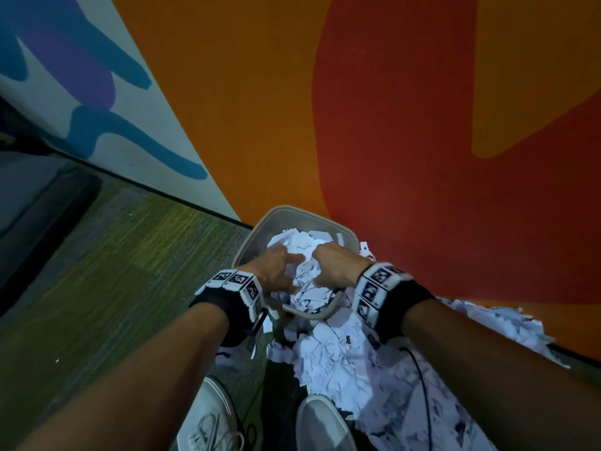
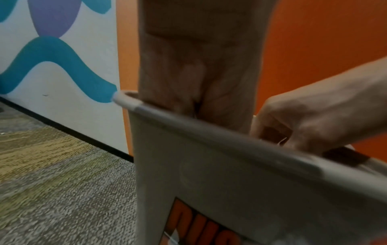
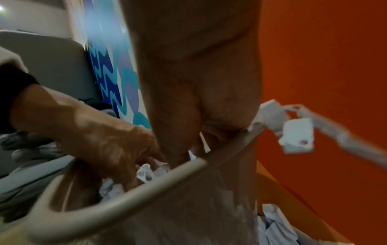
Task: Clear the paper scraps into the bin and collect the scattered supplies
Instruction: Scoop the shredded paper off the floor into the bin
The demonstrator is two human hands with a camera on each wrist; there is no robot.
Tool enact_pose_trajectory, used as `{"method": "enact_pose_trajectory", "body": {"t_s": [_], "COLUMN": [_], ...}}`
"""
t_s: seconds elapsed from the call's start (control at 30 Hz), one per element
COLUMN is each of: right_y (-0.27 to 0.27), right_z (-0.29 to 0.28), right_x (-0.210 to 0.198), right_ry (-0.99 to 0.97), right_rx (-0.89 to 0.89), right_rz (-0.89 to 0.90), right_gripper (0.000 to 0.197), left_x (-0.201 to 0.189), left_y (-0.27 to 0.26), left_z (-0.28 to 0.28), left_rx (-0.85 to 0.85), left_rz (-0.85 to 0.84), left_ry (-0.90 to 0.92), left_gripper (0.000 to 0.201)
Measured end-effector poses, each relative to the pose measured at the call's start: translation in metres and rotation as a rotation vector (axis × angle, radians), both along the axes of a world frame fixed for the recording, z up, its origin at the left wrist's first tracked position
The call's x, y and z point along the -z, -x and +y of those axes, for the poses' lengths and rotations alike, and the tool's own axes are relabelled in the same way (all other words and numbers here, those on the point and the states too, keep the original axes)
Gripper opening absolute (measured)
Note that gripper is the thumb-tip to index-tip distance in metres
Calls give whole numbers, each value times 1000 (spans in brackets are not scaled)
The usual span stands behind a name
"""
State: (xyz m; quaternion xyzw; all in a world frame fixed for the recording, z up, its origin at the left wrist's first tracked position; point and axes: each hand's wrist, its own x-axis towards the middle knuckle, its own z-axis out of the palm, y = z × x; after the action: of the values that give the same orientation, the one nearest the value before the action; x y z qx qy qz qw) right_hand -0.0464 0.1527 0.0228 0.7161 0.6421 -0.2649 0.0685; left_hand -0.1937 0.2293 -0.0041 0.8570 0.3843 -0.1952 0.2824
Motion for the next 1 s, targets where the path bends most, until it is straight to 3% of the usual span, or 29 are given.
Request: {"method": "enact_pose_trajectory", "body": {"t_s": [0.1, 0.23, 0.37, 0.47, 0.63, 0.7, 0.83, 0.87, 0.93, 1.0], "right_y": [8, 10, -3, -20, -55, -65, -55, -49, -41, -36], "right_z": [11, 15, 9, -6, -41, -55, -75, -78, -80, -81], "right_x": [8, 7, -20, -46, -58, -46, -11, -2, 12, 14], "right_ry": [111, 147, 17, -137, -388, -380, -111, -96, -159, -264], "right_rx": [-21, -52, 4, 62, 457, 627, 827, 869, 964, 1008], "right_rz": [-34, -54, 94, 259, 486, 554, 884, 966, 1087, 1040], "right_gripper": [36, 33, 51, 51, 27, 38, 82, 80, 56, 28], "left_x": [1, 0, -20, -42, -75, -79, -74, -72, -67, -65], "left_y": [-12, -15, -4, 2, -4, -9, -17, -18, -19, -16], "left_z": [-4, -3, 2, 1, -15, -27, -49, -54, -61, -64], "left_rx": [69, 32, -94, -103, -59, -101, -171, -181, -195, -218], "left_rz": [53, 53, -76, -136, -281, -345, -392, -396, -405, -424], "left_ry": [-13, -12, 81, 62, -117, -100, -67, -60, -41, -28], "left_gripper": [64, 67, 89, 91, 57, 45, 38, 38, 36, 35]}}
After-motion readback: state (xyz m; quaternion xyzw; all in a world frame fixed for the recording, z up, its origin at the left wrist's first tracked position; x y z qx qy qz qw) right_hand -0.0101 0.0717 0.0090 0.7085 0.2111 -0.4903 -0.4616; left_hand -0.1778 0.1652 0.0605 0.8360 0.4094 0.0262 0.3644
